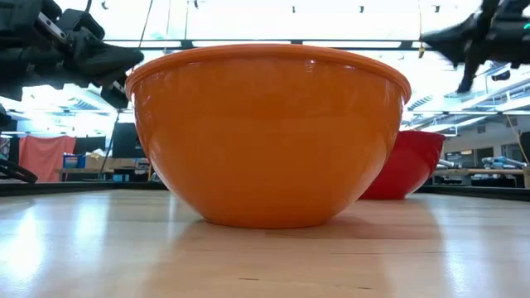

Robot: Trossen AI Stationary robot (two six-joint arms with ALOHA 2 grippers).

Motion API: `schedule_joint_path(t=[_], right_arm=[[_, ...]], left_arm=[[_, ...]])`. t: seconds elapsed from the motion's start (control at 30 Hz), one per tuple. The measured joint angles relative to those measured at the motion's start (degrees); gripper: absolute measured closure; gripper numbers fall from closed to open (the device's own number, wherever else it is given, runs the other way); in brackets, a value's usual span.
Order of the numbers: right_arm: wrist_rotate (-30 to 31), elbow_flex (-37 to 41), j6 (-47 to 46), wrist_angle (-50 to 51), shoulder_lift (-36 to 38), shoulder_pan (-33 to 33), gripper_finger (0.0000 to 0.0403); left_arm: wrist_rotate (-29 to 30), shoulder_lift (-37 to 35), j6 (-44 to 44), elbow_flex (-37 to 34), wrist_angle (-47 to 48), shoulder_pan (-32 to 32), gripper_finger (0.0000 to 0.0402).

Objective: Nest bowls inside each other
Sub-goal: Move the red bowl to the center of the table

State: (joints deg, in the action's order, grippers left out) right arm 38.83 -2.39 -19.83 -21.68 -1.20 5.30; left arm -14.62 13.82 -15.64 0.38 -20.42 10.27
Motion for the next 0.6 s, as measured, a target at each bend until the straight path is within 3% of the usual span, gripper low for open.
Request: schedule_joint_path(t=[0.13, 0.3, 0.5, 0.6], right_arm=[[1.6, -5.1, -5.0, 15.8, -2.1, -1.8, 0.0375], [2.3, -10.4, -2.1, 20.0, -6.1, -4.1, 0.0373], [16.1, -13.6, 7.2, 22.2, -10.8, -8.2, 0.0341], [15.9, -18.5, 5.0, 31.6, -14.6, -12.7, 0.0306]], left_arm=[[2.2, 0.1, 0.9, 0.0, -0.6, 0.0, 0.0383], [12.3, 0.5, 4.5, 0.0, -0.7, 0.0, 0.0383], [15.2, 4.0, 13.4, 0.0, -0.6, 0.6, 0.0383], [19.8, 6.9, 15.7, 0.0, -3.3, 2.0, 0.0383]])
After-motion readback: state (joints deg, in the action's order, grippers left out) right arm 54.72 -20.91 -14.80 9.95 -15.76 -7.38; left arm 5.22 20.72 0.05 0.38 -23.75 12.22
